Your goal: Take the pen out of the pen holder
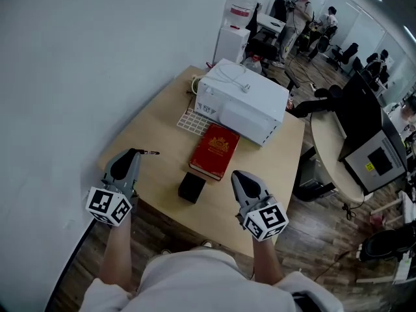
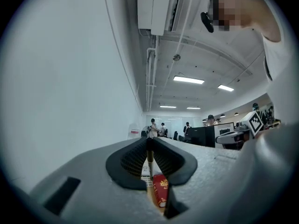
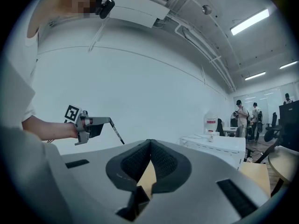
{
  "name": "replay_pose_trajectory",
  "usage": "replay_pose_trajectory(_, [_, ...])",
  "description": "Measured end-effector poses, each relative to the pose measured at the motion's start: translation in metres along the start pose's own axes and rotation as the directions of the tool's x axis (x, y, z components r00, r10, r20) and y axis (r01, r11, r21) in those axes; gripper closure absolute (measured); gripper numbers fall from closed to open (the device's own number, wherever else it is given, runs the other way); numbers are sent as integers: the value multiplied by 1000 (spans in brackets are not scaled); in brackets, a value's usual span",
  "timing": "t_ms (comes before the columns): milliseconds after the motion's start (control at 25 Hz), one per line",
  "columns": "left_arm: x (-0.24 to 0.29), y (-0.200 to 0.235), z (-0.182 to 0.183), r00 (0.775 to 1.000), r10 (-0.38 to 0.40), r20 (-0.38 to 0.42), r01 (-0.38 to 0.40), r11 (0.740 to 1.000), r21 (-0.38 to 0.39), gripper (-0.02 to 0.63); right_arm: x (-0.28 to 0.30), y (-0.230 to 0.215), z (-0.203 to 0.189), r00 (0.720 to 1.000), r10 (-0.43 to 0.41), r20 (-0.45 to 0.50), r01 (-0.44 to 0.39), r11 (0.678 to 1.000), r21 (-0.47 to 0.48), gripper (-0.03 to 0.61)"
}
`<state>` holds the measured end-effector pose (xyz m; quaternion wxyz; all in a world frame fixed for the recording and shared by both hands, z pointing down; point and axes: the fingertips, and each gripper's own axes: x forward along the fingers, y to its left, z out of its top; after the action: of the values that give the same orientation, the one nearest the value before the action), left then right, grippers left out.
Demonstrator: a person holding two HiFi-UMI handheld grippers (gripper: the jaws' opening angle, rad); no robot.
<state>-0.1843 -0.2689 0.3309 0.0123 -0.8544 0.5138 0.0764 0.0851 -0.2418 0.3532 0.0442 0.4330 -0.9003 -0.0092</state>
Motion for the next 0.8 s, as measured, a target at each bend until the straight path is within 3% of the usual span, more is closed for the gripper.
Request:
replay_pose_trajectory(480, [-41, 26, 52, 993, 76, 88, -77, 997, 0, 561, -1, -24, 23, 997, -64, 53, 64, 998, 1, 575])
replay_pose_trajectory(800, [-86, 37, 74, 980, 142, 143, -145, 989, 14, 561, -17, -39, 33, 982, -161, 94, 160, 987, 21, 575])
